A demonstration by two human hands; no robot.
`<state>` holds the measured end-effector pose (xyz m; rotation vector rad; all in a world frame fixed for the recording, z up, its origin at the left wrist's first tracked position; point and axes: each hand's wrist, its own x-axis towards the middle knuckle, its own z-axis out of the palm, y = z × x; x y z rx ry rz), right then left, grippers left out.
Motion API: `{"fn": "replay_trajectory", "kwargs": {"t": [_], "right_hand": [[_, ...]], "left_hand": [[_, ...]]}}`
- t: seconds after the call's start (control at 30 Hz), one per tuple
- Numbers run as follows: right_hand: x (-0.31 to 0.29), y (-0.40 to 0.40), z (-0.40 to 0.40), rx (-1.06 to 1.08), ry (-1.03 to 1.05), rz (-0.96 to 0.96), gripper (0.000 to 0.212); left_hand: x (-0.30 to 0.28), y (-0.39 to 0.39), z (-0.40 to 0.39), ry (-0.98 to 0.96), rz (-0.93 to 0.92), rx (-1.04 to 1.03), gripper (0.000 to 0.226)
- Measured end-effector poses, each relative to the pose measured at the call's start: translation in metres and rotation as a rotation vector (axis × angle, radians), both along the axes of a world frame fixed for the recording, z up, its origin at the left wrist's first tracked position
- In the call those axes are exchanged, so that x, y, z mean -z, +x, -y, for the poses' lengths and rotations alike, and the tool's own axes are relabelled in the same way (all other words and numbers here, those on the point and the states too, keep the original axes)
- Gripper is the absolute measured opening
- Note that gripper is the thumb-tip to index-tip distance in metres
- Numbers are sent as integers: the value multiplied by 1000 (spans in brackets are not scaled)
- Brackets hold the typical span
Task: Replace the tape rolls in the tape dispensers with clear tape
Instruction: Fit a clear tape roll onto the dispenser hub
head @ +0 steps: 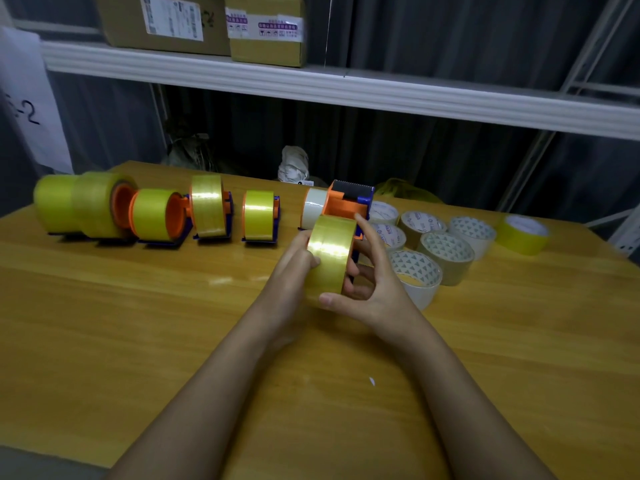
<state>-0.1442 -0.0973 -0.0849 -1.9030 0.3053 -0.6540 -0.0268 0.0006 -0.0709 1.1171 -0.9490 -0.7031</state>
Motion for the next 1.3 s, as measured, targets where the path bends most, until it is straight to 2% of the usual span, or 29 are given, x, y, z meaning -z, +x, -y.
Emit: {"fn": "replay_trajectory", "kwargs": {"t": [0.17,0.37,0.6,0.73,0.9,1.17,1.3], "right_hand": [[1,0,1,52,8,-15,105],[-2,1,1,57,131,-45,83],[-2,2,2,46,301,-88,80],[-2,3,1,58,280,-57,74],[0,3,1,60,239,-44,80],[0,2,1,55,149,-21,101],[1,1,1,-21,101,-22,114]], "left_hand": [[-2,0,0,5,59,7,39],[-2,-3,-4,0,116,31,48],[-4,-10,-7,-36,157,70,38],[-5,-9,-9,-44,142,80,36],[-6,-8,-8,-29,127,58,31],[-9,-5,-7,9,162,-3,29],[-9,-4,-4,18,80,-46,24]]}}
